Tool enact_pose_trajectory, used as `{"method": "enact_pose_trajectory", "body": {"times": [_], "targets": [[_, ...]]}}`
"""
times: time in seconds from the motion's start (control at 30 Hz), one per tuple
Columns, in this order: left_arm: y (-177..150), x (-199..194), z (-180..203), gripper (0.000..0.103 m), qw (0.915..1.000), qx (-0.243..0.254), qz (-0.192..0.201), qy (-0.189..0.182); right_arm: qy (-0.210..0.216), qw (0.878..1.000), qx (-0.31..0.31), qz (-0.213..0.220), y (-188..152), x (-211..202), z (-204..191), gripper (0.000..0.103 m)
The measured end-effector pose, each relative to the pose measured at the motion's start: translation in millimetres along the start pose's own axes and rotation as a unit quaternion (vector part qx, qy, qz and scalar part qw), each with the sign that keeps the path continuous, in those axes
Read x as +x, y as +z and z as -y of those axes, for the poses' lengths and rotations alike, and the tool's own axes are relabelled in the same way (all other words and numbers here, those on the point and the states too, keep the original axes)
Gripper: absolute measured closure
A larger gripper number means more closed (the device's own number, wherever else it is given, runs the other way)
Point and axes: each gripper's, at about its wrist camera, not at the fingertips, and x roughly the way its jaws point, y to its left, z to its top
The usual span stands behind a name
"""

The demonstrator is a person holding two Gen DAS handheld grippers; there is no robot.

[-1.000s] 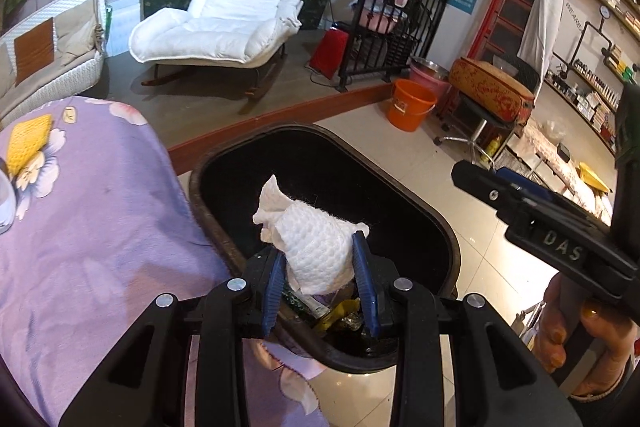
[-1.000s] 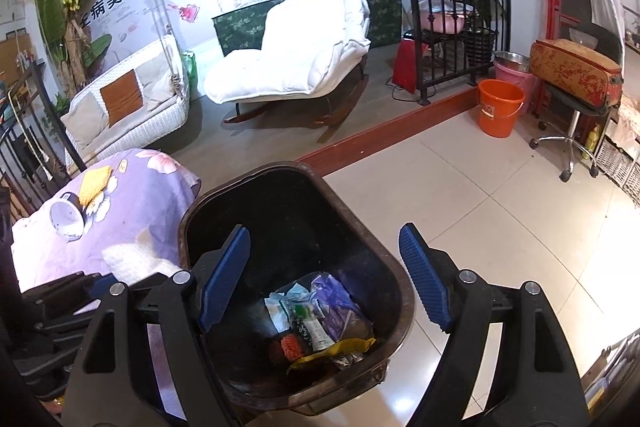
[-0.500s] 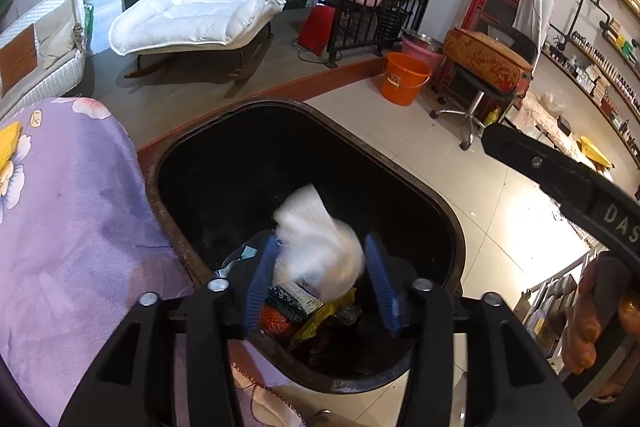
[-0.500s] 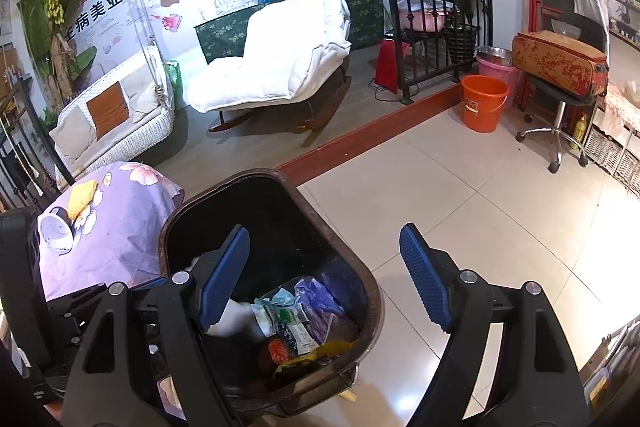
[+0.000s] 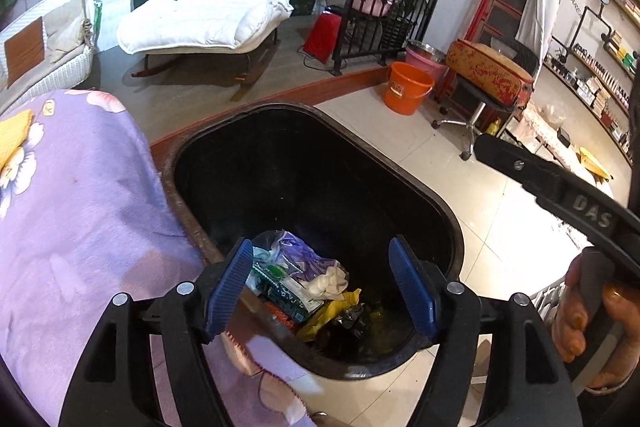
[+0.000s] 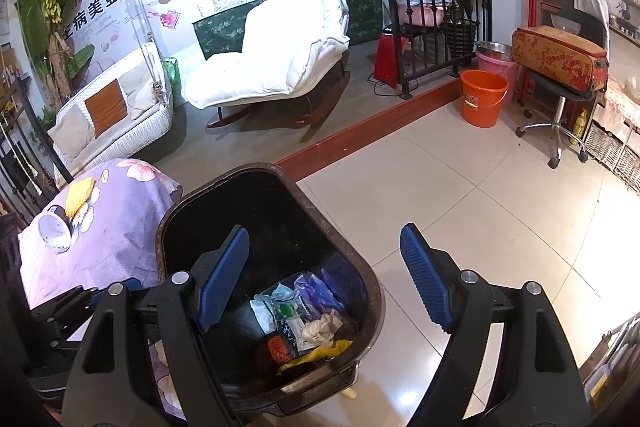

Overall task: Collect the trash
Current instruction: 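Move both open tools back over the bed toward the yogurt cup and foam net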

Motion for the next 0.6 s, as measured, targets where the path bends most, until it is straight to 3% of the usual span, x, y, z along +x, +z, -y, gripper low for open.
{"method": "enact_pose_trajectory", "body": {"times": [0.23,0.6], "targets": [[-11,-24,-11,0.032,0.9996,0.000,0.020,0.022,0.017,1.000,-0.018,-0.008,-4,4,-21,0.025],[-29,-60,-50,0.031,0.9960,-0.035,0.041,0.072,0.070,0.994,-0.072,-0.030,-17,15,-88,0.025]]}}
